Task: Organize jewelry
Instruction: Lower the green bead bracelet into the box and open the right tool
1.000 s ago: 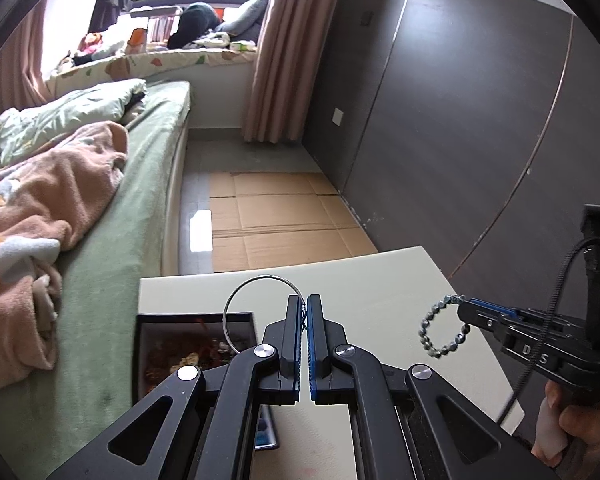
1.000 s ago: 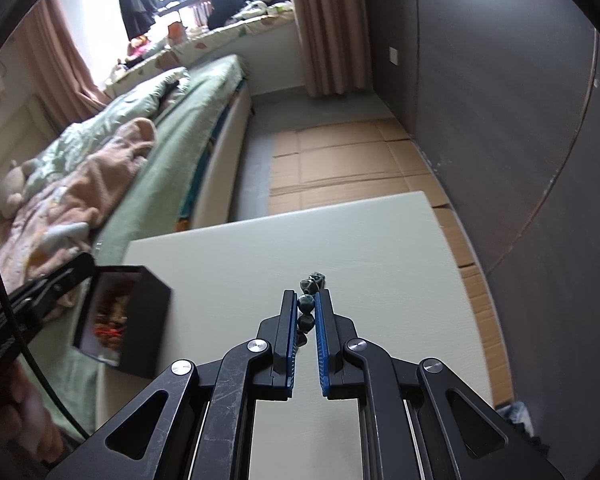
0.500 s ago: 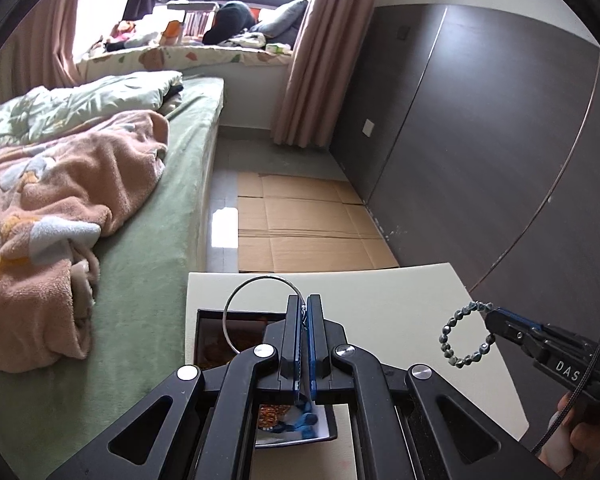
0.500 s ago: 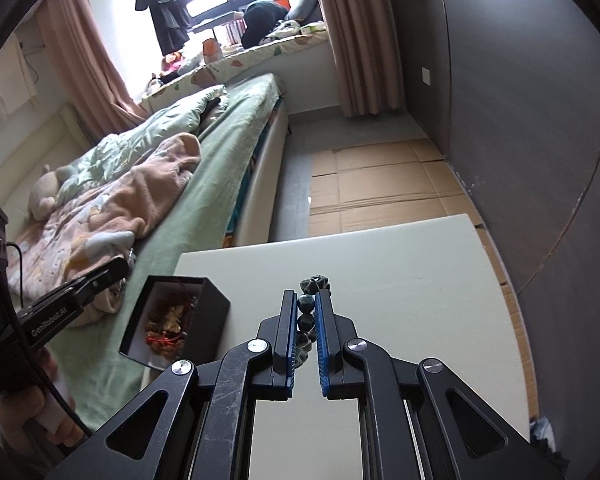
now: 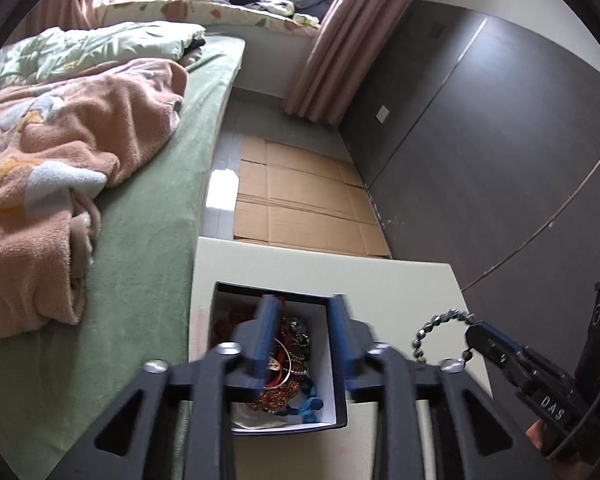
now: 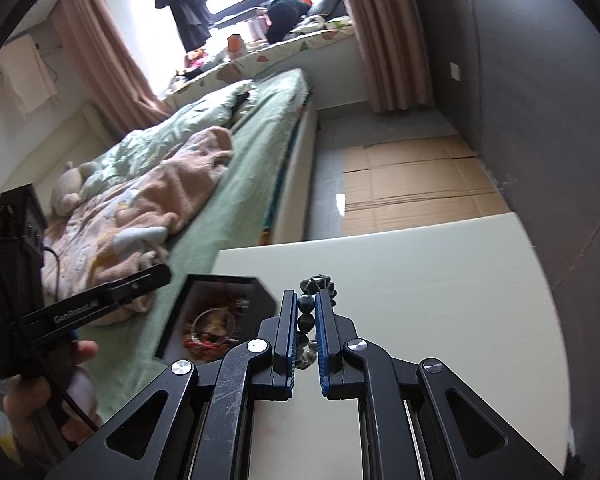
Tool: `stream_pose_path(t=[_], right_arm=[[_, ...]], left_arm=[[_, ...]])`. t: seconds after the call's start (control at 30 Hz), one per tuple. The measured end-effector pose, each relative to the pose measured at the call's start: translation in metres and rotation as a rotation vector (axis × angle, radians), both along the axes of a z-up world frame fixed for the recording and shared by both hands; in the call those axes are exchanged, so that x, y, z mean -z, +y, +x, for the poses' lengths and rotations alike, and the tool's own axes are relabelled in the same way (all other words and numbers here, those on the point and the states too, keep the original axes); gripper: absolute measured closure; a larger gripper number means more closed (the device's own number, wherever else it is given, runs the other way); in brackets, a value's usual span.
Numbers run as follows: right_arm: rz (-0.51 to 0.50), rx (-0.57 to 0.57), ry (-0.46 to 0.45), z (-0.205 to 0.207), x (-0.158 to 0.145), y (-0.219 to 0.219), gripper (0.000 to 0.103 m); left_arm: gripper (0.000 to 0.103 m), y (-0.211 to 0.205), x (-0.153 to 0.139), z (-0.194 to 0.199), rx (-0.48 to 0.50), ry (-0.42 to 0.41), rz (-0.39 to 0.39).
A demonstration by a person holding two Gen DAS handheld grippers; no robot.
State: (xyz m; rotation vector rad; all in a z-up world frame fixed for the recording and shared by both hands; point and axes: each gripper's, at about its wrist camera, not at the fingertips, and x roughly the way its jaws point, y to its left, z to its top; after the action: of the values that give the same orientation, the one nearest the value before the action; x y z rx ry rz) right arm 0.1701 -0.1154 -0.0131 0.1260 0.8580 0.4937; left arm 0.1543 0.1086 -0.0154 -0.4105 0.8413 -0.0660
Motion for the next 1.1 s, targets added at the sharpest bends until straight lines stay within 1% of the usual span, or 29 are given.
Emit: stream_pose_path(t=[0.03, 0.13, 0.17, 0.23, 0.33, 0.5, 0.57, 0.63, 0.67, 0.7, 0.73, 0.77, 0.8, 0.9, 0.97, 1.03, 1.1], right_arm=[[0.013, -0.017, -0.001, -0.002, -0.001, 0.006, 0.093], [0.038, -0.053, -0.012, -0.007, -0.002, 0.022, 0.093], [0.044, -0.060, -0.013, -0.008, -0.002, 0.027, 0.093], [0.062, -0.076, -0.012, -0.010, -0.002, 0.037, 0.093], [0.079, -0.096, -0.012, -0.011, -0.001, 0.051, 0.093], [0.076, -0.118, -0.005, -0.012, 0.004, 0.067, 0.093], [0.079, -0.136, 0.028, -0.010, 0.009, 0.073, 0.092], [0.091, -0.154, 0.089, -0.006, 0.017, 0.076, 0.090], [0.102, -0.154, 0.103, -0.005, 0.019, 0.075, 0.084], [0.106, -0.148, 0.109, -0.004, 0.020, 0.072, 0.079], [0.106, -0.134, 0.108, -0.005, 0.019, 0.068, 0.065], [0.106, -0.119, 0.101, -0.006, 0.018, 0.064, 0.055], [0.106, -0.106, 0.093, -0.007, 0.015, 0.059, 0.053], [0.122, -0.084, 0.082, -0.012, 0.005, 0.041, 0.050], [0.106, -0.060, 0.075, -0.015, 0.000, 0.032, 0.034], [0.088, -0.036, 0.069, -0.019, -0.005, 0.022, 0.028], [0.085, -0.025, 0.084, -0.024, -0.007, 0.011, 0.025]], left_arm=[[0.054, 0.001, -0.002, -0.002, -0.004, -0.006, 0.001], [0.040, 0.008, -0.009, -0.009, -0.022, -0.019, 0.009], [0.038, 0.010, -0.009, -0.010, -0.028, -0.017, 0.011], [0.027, 0.015, -0.009, -0.012, -0.049, -0.008, 0.022], [0.026, 0.023, -0.007, -0.012, -0.072, 0.004, 0.035], [0.026, 0.032, -0.007, -0.015, -0.086, 0.007, 0.037], [0.025, 0.035, -0.006, -0.014, -0.087, 0.011, 0.041], [0.024, 0.035, -0.006, -0.014, -0.089, 0.015, 0.045], [0.023, 0.035, -0.006, -0.015, -0.090, 0.017, 0.048], [0.019, 0.035, -0.007, -0.015, -0.093, 0.019, 0.050], [0.015, 0.034, -0.007, -0.015, -0.098, 0.019, 0.055], [0.013, 0.034, -0.009, -0.016, -0.105, 0.015, 0.062], [0.012, 0.032, -0.010, -0.017, -0.113, 0.011, 0.072], [0.011, 0.026, -0.015, -0.021, -0.121, 0.009, 0.095], [0.011, 0.018, -0.019, -0.025, -0.111, 0.000, 0.107], [0.011, 0.009, -0.023, -0.029, -0.098, -0.006, 0.132], [0.010, 0.000, -0.027, -0.033, -0.088, -0.011, 0.165]])
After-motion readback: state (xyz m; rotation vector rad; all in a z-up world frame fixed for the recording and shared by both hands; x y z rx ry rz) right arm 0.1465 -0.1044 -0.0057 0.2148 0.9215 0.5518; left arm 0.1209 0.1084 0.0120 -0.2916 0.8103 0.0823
